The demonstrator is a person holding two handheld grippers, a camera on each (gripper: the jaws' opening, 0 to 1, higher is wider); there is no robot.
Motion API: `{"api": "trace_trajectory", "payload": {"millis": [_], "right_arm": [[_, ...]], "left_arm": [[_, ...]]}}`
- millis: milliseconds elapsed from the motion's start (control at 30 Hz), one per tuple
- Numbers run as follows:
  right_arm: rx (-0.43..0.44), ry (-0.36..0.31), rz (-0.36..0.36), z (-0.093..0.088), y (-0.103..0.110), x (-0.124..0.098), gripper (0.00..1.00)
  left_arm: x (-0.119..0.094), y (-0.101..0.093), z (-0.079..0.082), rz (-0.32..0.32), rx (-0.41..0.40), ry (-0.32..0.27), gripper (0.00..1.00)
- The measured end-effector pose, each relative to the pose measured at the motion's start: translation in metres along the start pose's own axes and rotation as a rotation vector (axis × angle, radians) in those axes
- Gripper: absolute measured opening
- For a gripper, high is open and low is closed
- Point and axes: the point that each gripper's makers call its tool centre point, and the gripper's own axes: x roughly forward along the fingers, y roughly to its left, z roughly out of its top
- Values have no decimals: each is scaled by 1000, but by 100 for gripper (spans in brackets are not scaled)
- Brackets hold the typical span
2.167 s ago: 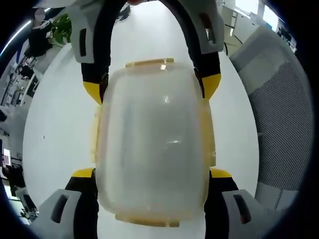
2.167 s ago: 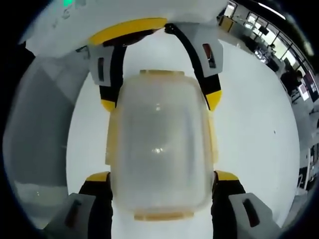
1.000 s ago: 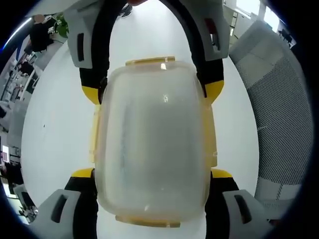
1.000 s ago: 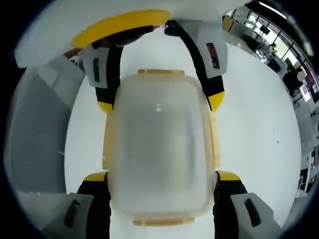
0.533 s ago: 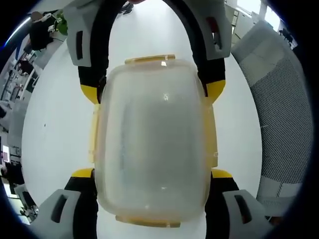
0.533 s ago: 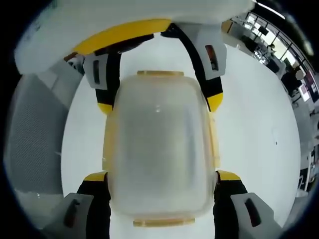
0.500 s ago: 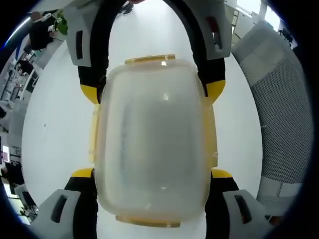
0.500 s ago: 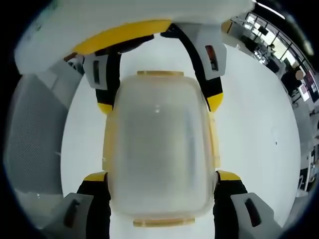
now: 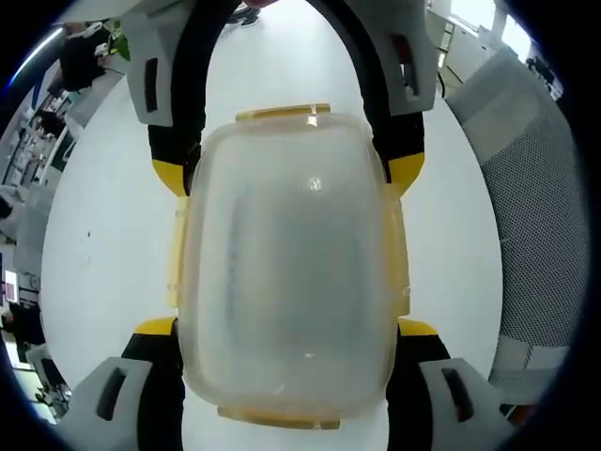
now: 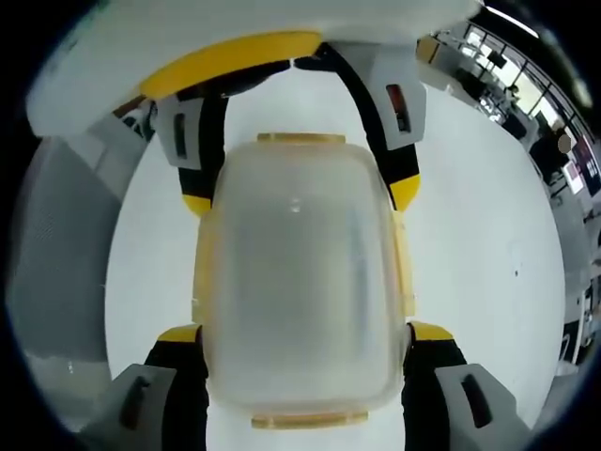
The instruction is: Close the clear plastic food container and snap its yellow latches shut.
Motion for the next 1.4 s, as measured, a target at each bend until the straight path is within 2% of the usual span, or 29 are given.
{"api": "trace_trajectory", "payload": {"millis": [367, 1400], "right_arm": [[17, -15, -9, 0, -15, 2, 87], [21, -8, -18, 0, -59, 4, 88]], "left_arm": [[3, 17, -1, -4, 14, 13, 91], [8, 59, -1, -4, 9, -10, 91]]}}
